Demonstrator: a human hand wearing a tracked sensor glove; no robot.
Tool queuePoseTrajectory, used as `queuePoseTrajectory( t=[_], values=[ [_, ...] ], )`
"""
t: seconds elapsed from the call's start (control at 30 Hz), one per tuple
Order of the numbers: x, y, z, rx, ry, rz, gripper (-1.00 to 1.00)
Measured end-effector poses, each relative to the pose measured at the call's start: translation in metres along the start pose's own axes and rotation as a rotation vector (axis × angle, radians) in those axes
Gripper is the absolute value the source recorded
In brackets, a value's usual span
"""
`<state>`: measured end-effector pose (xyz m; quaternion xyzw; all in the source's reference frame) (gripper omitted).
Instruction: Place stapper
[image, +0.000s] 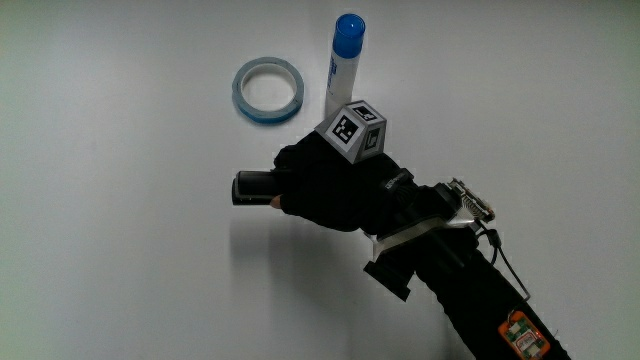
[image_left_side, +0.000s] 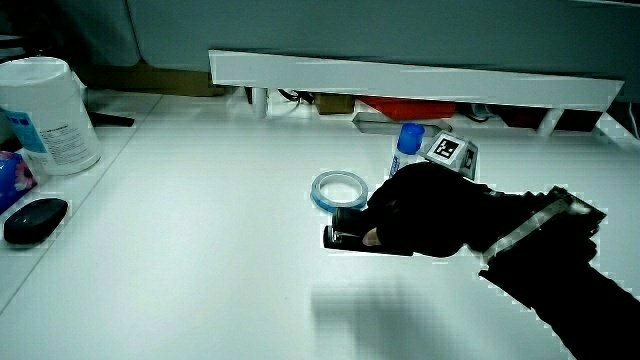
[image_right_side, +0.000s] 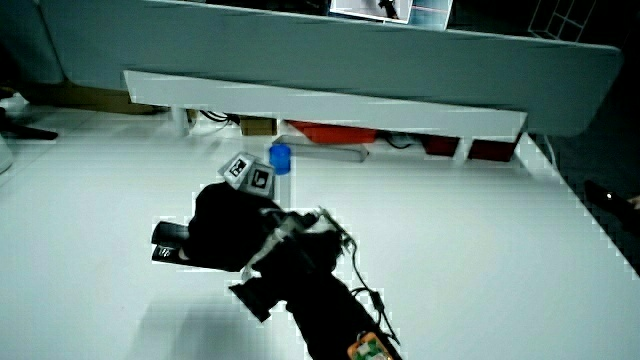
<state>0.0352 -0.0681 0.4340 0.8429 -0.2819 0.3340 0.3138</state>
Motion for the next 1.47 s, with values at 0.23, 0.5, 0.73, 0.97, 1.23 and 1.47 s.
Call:
queuePoseTrajectory(
  t=[0.23,0.5,0.73,0.97,1.23,1.47],
  values=[
    [0.019,0.018,-0.029,-0.059,-0.004,-0.049,0.00],
    [0.037,0.030,-0.052,-0.118,0.025,-0.095,0.00],
    [0.042,0.030,-0.055,-0.105,0.049,-0.103,0.00],
    [0.044,0.029,-0.057,-0.123,0.072,-0.105,-0.23],
    [0.043,0.015,-0.045,-0.203,0.151,-0.067,-0.85],
    [0.028,-0.023,-0.008,-0.228,0.189,-0.049,-1.00]
  ],
)
